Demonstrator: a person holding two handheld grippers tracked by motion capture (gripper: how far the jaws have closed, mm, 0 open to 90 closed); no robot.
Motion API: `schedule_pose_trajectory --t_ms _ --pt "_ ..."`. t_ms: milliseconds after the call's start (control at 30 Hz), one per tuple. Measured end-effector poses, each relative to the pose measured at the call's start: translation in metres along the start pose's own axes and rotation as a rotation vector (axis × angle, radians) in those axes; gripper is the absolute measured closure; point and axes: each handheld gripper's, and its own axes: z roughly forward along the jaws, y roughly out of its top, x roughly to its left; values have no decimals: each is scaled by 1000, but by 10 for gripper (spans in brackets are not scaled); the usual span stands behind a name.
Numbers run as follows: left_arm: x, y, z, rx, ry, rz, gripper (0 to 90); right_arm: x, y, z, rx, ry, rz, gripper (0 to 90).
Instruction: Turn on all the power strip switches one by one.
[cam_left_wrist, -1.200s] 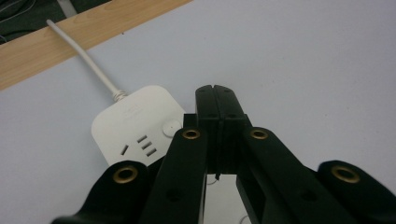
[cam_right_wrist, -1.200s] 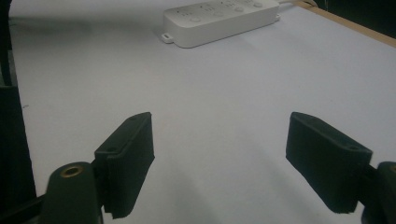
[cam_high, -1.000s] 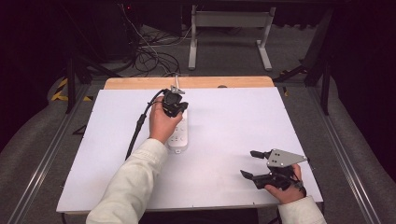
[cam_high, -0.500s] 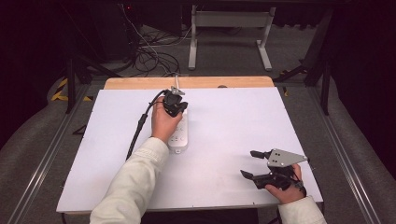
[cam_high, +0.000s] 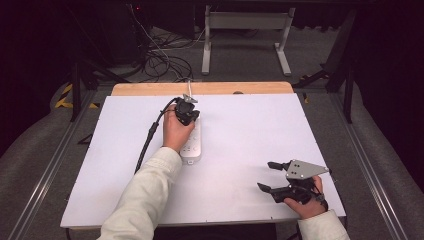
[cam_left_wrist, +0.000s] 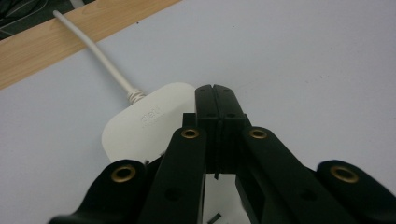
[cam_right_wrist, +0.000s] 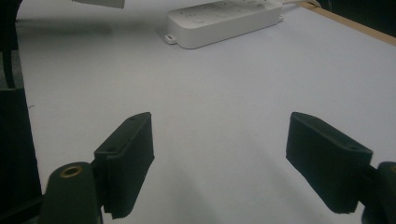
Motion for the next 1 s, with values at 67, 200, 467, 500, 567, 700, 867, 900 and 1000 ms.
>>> schedule_pose_trajectory --t_ms 67,200,467,500,567,700,867,900,1000 --pt "1 -1 1 4 4 6 899 0 0 0 1 0 -1 240" --pt "2 -3 3 17 4 5 899 0 0 0 1 1 -1 240" --pt "-1 -4 5 13 5 14 900 0 0 1 2 1 -2 239" --pt "-2 -4 5 13 3 17 900 0 0 1 2 1 -1 239" --pt "-6 -3 6 12 20 48 900 0 0 1 3 1 -1 239" --pt "-7 -3 7 14 12 46 900 0 0 1 4 3 0 238" --pt "-3 -4 4 19 31 30 900 0 0 0 2 1 2 238" --pt "-3 -5 4 20 25 24 900 0 0 0 2 2 2 238" --pt "-4 -4 4 22 35 34 900 0 0 0 2 2 0 238"
